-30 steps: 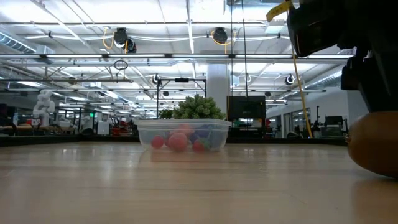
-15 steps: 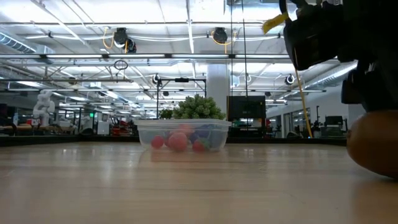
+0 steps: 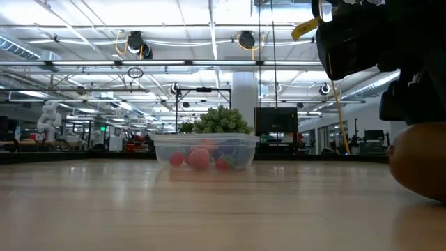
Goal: Pick and placing Produce into tupperware
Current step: Put the kiwi into the transparent bin
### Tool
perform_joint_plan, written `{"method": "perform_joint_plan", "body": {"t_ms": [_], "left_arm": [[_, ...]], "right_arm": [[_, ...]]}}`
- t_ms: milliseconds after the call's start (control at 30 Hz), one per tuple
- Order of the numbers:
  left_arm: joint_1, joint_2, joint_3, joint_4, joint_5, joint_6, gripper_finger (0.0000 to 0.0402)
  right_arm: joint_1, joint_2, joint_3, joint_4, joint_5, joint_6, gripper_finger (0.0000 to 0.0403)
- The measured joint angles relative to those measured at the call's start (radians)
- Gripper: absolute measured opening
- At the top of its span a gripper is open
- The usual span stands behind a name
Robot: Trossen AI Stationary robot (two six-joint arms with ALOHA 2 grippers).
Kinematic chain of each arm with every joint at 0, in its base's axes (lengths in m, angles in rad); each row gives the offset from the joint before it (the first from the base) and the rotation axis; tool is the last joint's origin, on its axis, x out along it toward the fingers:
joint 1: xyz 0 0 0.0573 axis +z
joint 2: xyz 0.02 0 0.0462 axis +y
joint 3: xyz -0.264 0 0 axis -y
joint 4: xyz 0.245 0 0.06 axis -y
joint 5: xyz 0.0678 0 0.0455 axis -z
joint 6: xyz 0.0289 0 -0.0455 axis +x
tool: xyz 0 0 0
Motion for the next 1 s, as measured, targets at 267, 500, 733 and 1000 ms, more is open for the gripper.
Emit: {"method": "perform_joint_plan", "body": {"t_ms": [267, 500, 733, 1000], "left_arm": [[0.000, 0.000, 0.000, 0.000, 0.000, -0.001, 0.0214], [0.000, 0.000, 0.000, 0.000, 0.000, -0.001, 0.0214], [0.000, 0.000, 0.000, 0.000, 0.000, -0.001, 0.0214], [0.000, 0.000, 0.000, 0.000, 0.000, -0.002, 0.0214]], "right_arm": [[-0.010, 0.000, -0.001, -0.003, 0.000, -0.005, 0.0219], [-0.036, 0.000, -0.001, -0.002, 0.000, -0.044, 0.0210], [-0.048, -0.004, -0.002, -0.003, 0.000, -0.064, 0.0208], [-0.076, -0.042, -0.004, -0.028, 0.012, -0.090, 0.0207]]}}
